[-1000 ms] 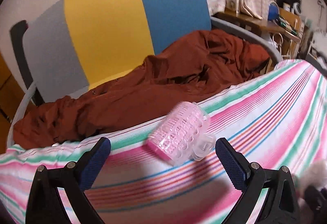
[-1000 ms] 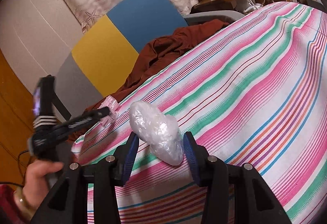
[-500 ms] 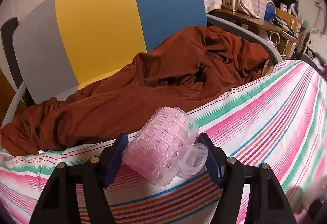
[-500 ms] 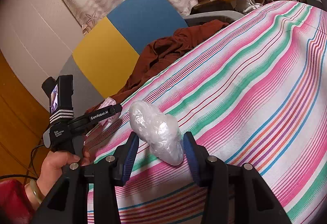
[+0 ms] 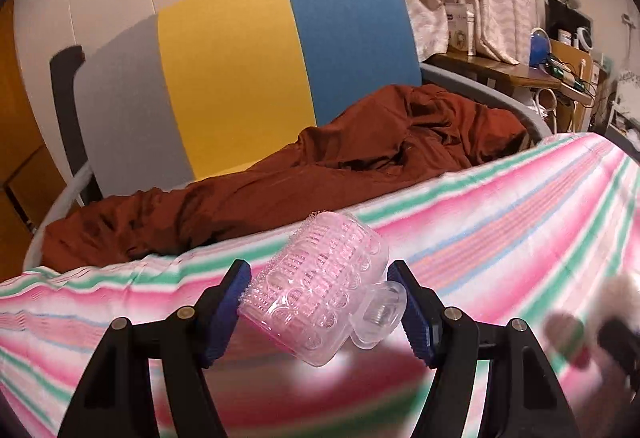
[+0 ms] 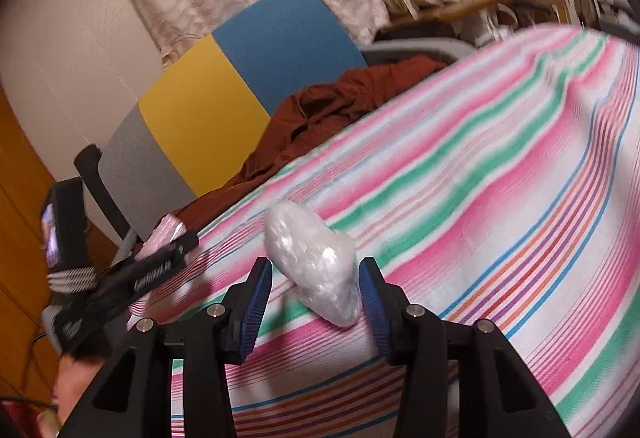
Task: Organize objects
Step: 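Grasp the pink hair roller with the left tool while the right tool holds the bundle, then carry the hair roller and bundle into the gold tray and open both tools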
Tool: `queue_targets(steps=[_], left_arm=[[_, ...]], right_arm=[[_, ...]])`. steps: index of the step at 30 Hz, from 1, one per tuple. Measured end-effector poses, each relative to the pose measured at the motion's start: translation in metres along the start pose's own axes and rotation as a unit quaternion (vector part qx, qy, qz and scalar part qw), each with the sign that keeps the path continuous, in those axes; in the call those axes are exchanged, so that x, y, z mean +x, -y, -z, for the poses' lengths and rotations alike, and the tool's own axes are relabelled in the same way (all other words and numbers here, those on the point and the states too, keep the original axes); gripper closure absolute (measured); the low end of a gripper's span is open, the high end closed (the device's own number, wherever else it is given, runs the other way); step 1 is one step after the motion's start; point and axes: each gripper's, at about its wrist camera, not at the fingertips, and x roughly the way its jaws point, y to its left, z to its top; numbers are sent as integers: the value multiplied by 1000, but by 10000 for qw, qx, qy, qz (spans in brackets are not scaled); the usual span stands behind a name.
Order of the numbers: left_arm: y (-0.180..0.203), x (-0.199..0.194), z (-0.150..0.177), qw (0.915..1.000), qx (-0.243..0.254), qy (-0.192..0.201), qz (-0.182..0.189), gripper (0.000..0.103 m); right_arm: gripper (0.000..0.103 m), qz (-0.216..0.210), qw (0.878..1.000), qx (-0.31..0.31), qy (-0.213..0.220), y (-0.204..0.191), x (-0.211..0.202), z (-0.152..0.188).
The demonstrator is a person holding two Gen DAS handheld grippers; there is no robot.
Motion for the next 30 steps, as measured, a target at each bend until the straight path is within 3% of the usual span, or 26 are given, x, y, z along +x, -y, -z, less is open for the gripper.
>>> queue_targets(steps=[5,16,20,22,24,30], left_arm=[[4,-40,27,9999,-3,148,-9,32],[-12,-103,78,9988,-485,-23,107,32],[-24,-122,99,9946,-963,-214,308,32],[-29,-130,112,9923,-1171,-250,309,32],[-34,-134,121,9903,-1326,-271,329,32],[-43,-131,134,9861,-1566,-423,359,32]], right_arm=[[57,173,9988,-390,228,-14,-10,1],[64,638,9914,-1116,251,-46,-32,16],[64,451,9952,-860,69,-37,-30,14],[59,366,9976,-594,5,-28,-26,9],[51,324,9963,-747,-263,-33,-14,5],[51,467,9845,-1270,-1116,-48,35,7]])
